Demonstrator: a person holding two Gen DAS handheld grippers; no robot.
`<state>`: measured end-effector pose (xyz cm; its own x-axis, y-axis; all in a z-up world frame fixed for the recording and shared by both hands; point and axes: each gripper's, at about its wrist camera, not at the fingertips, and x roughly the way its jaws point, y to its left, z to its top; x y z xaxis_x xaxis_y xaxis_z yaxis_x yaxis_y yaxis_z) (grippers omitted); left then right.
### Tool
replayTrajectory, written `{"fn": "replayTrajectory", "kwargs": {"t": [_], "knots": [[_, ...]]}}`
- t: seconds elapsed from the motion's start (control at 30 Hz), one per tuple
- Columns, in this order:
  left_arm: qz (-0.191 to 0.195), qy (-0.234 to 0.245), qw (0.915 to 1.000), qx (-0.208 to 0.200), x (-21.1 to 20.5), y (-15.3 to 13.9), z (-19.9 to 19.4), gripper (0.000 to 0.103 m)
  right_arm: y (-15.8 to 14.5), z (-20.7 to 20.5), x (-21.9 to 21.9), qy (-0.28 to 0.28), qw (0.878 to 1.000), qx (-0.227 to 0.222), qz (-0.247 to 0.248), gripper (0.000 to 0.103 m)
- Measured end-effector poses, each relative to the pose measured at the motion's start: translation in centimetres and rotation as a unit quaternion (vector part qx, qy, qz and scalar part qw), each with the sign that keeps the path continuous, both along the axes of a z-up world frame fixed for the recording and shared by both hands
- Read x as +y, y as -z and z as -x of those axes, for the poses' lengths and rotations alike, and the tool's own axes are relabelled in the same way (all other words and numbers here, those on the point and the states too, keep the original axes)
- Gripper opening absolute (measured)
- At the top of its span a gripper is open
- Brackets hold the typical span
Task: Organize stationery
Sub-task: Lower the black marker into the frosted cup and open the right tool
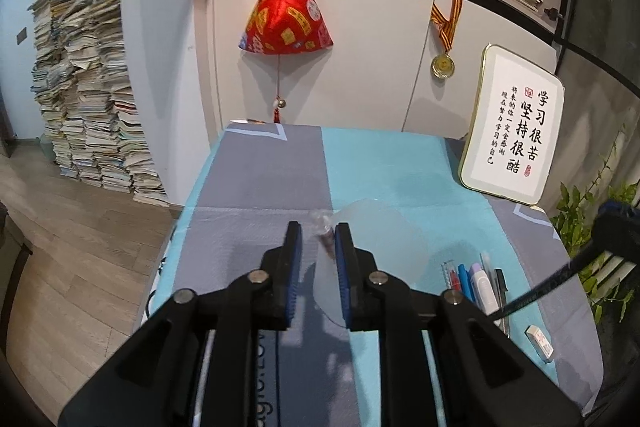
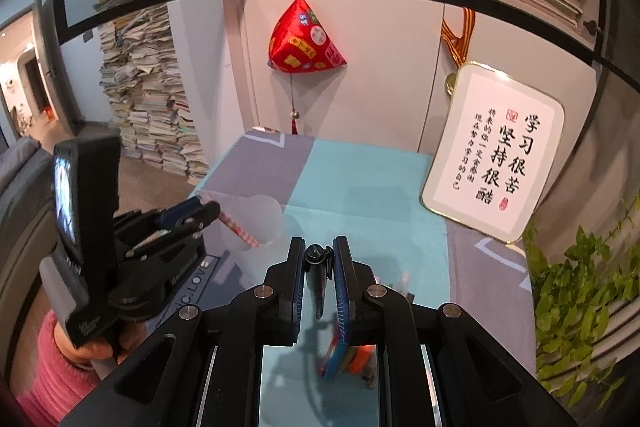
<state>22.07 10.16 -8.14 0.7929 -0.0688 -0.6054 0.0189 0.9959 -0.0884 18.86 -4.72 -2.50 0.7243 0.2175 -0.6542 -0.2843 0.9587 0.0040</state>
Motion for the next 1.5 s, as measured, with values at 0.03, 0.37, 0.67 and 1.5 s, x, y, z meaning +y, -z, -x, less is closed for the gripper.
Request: {"fn": "replayTrajectory", "kwargs": {"t": [0.03, 0.37, 0.67, 1.5], "knots": [[-0.002, -0.005, 1.0000, -0.004, 0.1, -0.1, 0.3, 0.019, -0.2, 0.0, 0.2, -0.001, 1.000, -0.003, 0.001, 0.015], [0.012, -0.043, 0.9987, -0.023, 2.7, -0.2, 5.0, 0.031, -2.6, -1.5, 2.5, -0.018, 0.999, -0.038, -0.008, 0.015], [0.012, -0.071, 0.9973, 0.014, 4.5, 2.0, 6.3, 0.031, -3.2, -4.5, 5.3, -0.039, 0.998, -0.032, -0.028, 0.015], [0.015, -0.050, 0.9982, 0.030, 3.6, 2.6, 6.3, 0.033, 5.0, -9.8, 9.3, -0.058, 0.994, 0.089, 0.001, 0.015]]}}
